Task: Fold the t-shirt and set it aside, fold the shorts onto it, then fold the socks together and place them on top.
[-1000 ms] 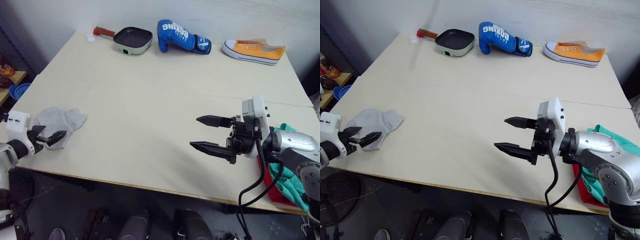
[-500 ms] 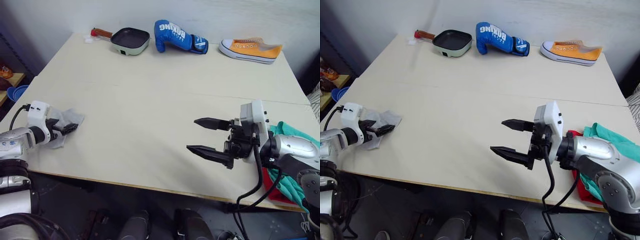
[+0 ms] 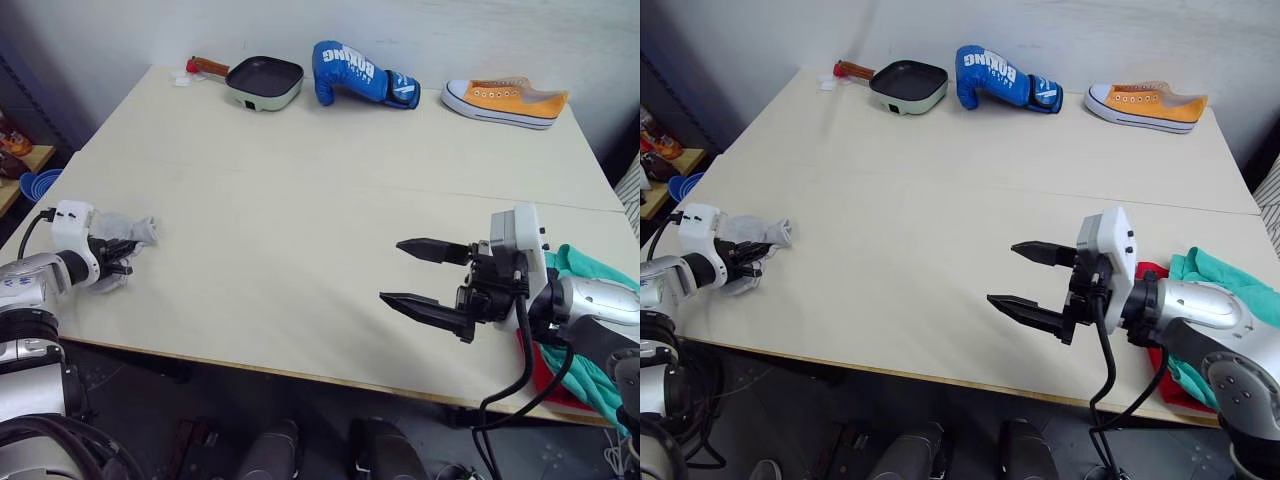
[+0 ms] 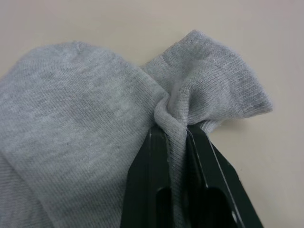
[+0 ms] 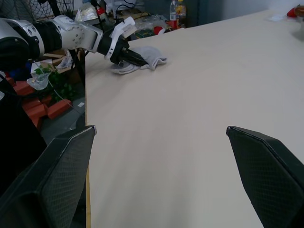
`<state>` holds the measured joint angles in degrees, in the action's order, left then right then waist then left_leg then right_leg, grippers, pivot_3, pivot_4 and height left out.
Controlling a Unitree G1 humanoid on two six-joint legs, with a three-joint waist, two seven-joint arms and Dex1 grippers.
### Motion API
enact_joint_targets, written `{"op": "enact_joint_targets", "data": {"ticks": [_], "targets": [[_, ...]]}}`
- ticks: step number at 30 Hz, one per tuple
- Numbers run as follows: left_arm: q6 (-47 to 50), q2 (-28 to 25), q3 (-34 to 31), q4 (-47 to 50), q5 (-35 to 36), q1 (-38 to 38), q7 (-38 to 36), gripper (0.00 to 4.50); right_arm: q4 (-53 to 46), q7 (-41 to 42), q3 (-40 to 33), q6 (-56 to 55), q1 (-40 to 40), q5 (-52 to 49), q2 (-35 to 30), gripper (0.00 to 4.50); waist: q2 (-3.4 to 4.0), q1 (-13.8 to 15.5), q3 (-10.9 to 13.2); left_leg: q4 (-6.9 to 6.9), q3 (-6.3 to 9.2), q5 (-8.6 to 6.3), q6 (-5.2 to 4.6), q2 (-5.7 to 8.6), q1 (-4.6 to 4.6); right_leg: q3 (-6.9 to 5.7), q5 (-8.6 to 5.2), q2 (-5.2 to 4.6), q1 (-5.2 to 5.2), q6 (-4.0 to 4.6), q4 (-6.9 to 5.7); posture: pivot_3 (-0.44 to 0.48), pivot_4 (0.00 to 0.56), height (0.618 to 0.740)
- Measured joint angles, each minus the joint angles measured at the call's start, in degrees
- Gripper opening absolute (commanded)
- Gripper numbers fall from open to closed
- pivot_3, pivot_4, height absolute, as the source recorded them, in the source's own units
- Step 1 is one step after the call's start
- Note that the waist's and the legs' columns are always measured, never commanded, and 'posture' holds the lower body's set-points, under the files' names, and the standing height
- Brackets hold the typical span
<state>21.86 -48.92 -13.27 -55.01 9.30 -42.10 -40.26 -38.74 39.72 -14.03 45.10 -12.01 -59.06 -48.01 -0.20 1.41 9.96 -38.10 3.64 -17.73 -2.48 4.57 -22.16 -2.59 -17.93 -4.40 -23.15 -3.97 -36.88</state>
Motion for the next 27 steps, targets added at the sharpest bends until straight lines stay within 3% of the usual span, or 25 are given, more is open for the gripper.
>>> {"op": "enact_joint_targets", "data": {"ticks": [8,9,13,16,21,27], "targets": [[1.38,0.13,-0.53,0.37,0.63,0.11,-0.69,0.03,-0.19,0.00,-0.06,-0.05,0.16,0.01,-0.73,4.50,0.03,-0.01,-0.02,0.00,0.00,0.00,0.00,0.00,0.00,0.02,0.00,0.00,0.00,0.00,0.00,0.000,0.150,0.740],[4.14,0.65,-0.18,5.45,1.69,2.46,-0.84,0.03,-0.42,-0.12,-0.17,-0.13,0.45,0.02,-0.77,4.50,-0.01,0.18,-0.07,-0.16,-0.68,-0.09,0.00,-0.36,0.00,0.38,0.01,0.17,-0.61,-0.01,0.00,0.000,0.150,0.740],[23.17,7.75,4.22,39.99,10.30,14.34,-3.76,0.03,-1.47,-1.37,-1.32,-0.13,3.75,0.04,-0.74,4.50,0.26,3.01,-0.32,-1.07,-4.60,-1.29,-0.46,-1.67,0.14,2.22,-0.20,0.84,-1.13,0.19,-0.59,0.000,0.150,0.740],[32.78,11.78,8.02,53.02,15.13,16.64,-3.41,0.03,-1.61,-2.39,-1.61,-0.11,4.17,-0.30,-0.74,4.50,0.14,1.82,-0.42,-1.13,-4.46,-1.22,-0.59,-1.65,0.07,2.26,-0.11,0.85,-0.67,-0.58,-0.12,0.000,0.150,0.740],[40.15,12.87,10.07,59.53,17.60,16.22,-1.71,0.03,-2.36,-3.43,-4.30,-0.07,7.42,-1.25,-0.76,4.50,-0.06,-0.31,-0.43,-1.02,-4.29,-1.16,-0.50,-1.70,0.11,2.21,-0.10,0.92,-0.59,-0.61,0.00,0.000,0.150,0.740],[41.85,16.72,15.97,62.02,18.58,13.94,-2.18,0.03,-2.82,-2.61,-6.90,-0.39,13.74,1.40,-2.09,4.50,-0.06,-0.07,-0.43,-1.00,-4.21,-1.17,-0.49,-1.72,0.09,2.18,-0.10,0.94,-0.56,-0.61,0.05,0.000,0.150,0.740]]}}
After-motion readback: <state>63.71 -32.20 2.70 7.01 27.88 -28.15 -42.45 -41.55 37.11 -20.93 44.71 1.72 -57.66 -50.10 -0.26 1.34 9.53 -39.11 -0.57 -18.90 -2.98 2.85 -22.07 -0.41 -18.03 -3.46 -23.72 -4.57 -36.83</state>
